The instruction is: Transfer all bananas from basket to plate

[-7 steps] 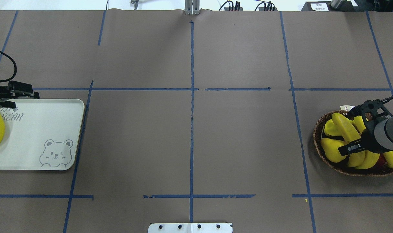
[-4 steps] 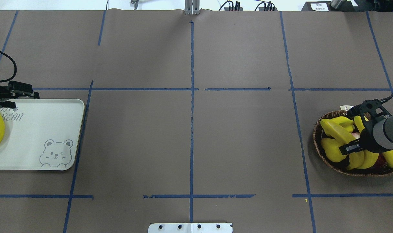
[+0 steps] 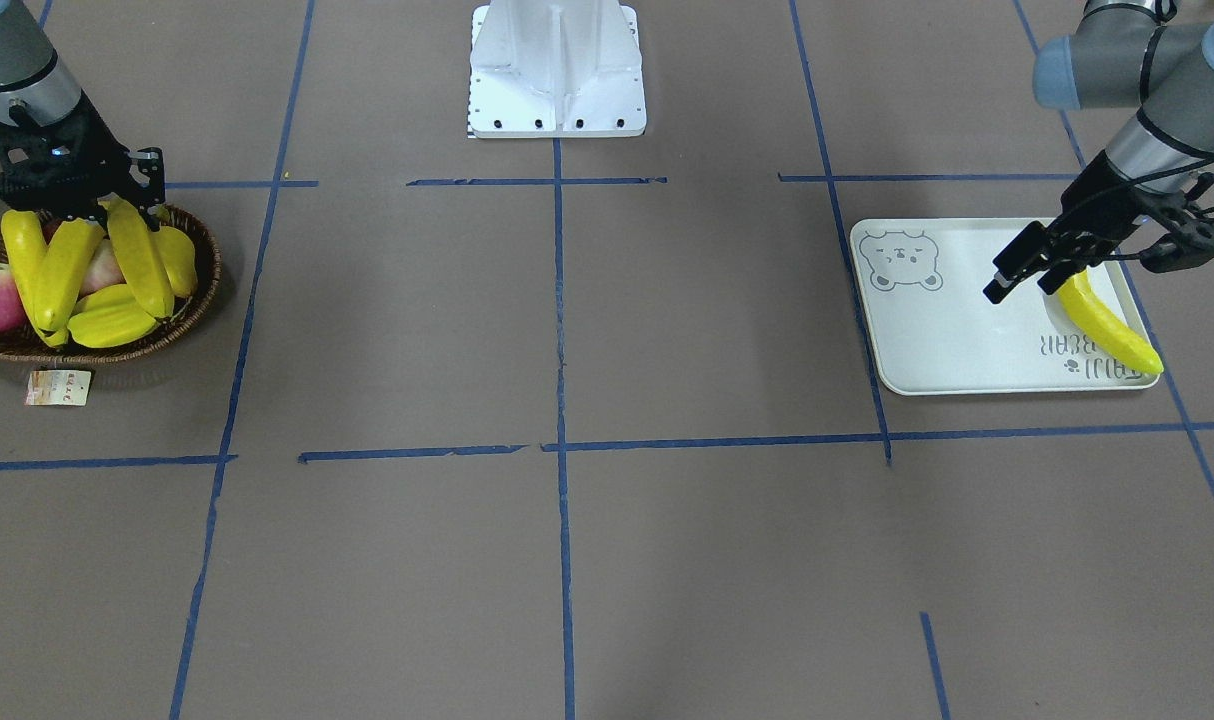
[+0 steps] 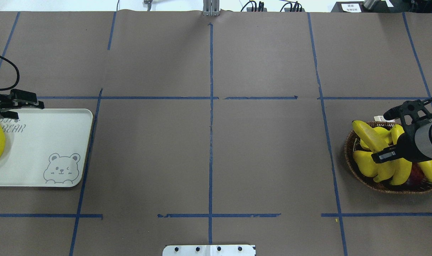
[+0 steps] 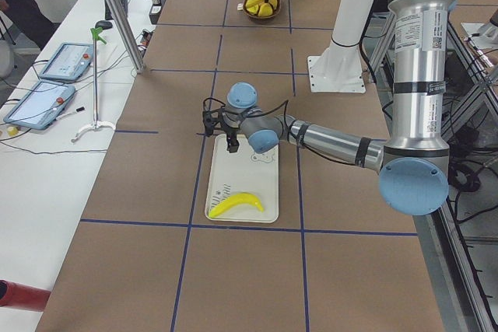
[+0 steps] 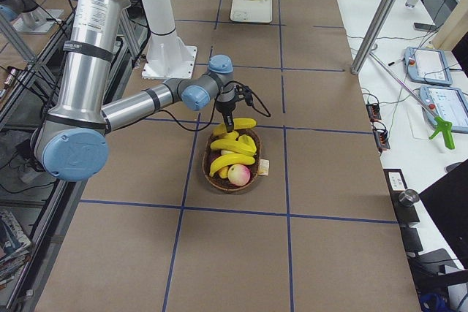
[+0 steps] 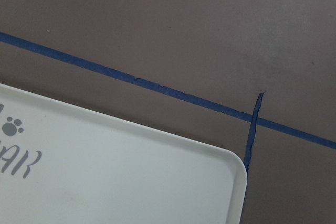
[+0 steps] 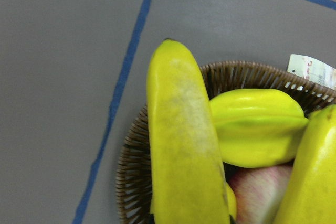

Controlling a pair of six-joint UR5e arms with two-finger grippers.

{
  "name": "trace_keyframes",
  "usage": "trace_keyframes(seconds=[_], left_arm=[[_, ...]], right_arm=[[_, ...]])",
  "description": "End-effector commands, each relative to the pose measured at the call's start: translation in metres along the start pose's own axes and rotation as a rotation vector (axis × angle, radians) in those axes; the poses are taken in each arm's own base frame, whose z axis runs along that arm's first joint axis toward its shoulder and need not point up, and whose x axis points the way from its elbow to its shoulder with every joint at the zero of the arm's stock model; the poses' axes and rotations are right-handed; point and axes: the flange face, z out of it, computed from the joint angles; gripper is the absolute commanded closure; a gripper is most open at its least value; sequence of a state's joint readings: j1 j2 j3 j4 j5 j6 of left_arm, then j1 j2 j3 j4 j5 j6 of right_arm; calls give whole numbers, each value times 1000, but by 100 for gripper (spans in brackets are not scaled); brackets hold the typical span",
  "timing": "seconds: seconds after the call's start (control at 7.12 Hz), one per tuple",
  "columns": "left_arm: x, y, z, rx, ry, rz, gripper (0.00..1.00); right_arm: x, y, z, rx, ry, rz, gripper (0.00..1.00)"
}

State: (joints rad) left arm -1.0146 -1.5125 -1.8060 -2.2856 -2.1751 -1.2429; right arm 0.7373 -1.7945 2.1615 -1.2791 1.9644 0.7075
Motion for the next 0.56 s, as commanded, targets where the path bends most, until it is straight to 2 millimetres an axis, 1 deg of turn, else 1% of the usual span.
trace_keyframes(seconds=[0.0, 0.14, 0.28, 0.42], left_arm=[[14, 2, 3, -8, 17, 17, 0], [29, 5, 7, -15, 33, 37, 0], [57, 8, 13, -28, 61, 4, 0], [103, 13, 15, -45, 118, -27, 0]], right_arm=[[-37, -26, -18, 44, -90, 46, 98], [-64, -49, -32, 88, -142, 123, 98], [-93, -68, -46, 119, -200, 184, 97], [-137, -77, -49, 117, -263, 204, 97]])
